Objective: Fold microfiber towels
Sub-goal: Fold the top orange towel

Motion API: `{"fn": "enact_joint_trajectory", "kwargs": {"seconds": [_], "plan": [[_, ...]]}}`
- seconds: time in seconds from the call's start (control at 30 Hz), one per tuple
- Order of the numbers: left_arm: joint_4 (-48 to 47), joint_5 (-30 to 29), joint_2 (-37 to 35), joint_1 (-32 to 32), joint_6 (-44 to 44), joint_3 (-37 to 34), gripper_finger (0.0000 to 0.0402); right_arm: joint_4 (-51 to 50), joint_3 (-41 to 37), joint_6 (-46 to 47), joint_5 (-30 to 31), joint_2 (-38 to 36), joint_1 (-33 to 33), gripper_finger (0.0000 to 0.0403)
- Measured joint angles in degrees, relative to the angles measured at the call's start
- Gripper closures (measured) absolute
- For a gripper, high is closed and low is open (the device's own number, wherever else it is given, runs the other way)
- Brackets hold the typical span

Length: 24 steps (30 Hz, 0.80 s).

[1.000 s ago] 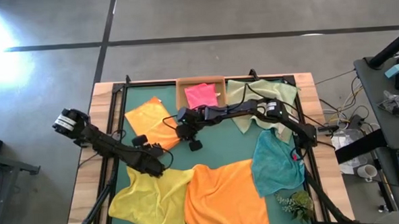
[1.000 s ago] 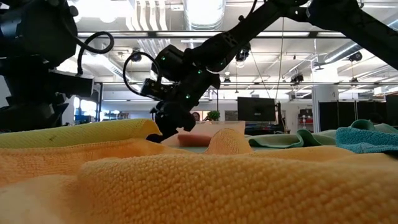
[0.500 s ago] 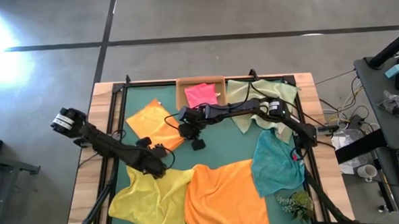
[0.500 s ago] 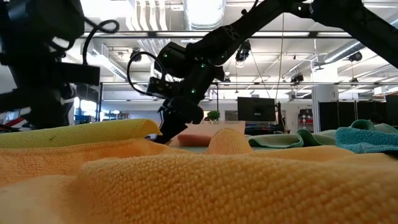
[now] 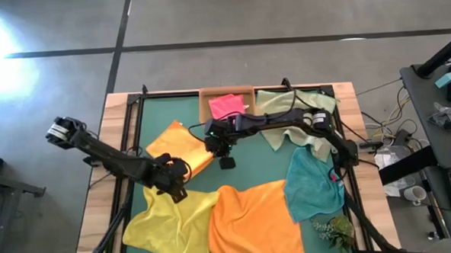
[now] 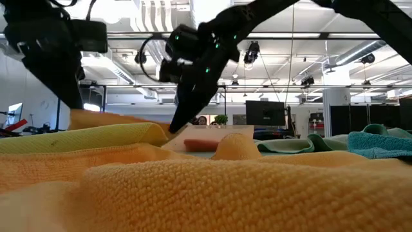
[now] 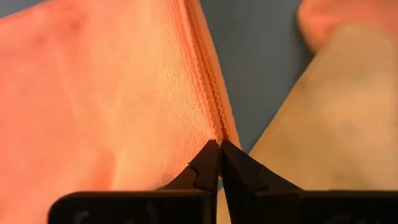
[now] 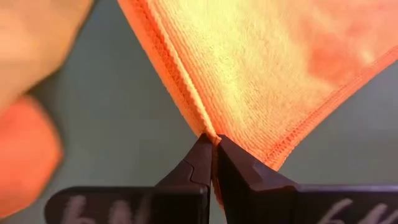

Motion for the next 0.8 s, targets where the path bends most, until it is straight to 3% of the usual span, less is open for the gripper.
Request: {"fn": "enact_joint_trajectory", "kwargs": {"seconds": [0.27, 0.47, 0.63, 0.8], "plan": [[0.0, 0.6, -3.4, 0.2, 0.0, 3.3, 0.0401, -7.8, 0.0, 8.6, 0.5, -8.1, 1.5, 0.0394], [-4.0, 1.1, -4.0, 0.2, 0.1, 8.3, 0.0402, -7.5, -0.1, 11.5, 2.3, -12.9, 2.9, 0.0394], [-16.3, -3.6, -3.8, 1.0, -0.1, 11.5, 0.0402, -2.9, 0.0, 11.4, 4.3, -11.0, 2.3, 0.0394], [-21.0, -4.4, -3.7, 3.9, -1.4, 10.8, 0.0401, 3.8, -0.1, 12.1, 5.6, -5.3, 1.0, 0.0394]]}}
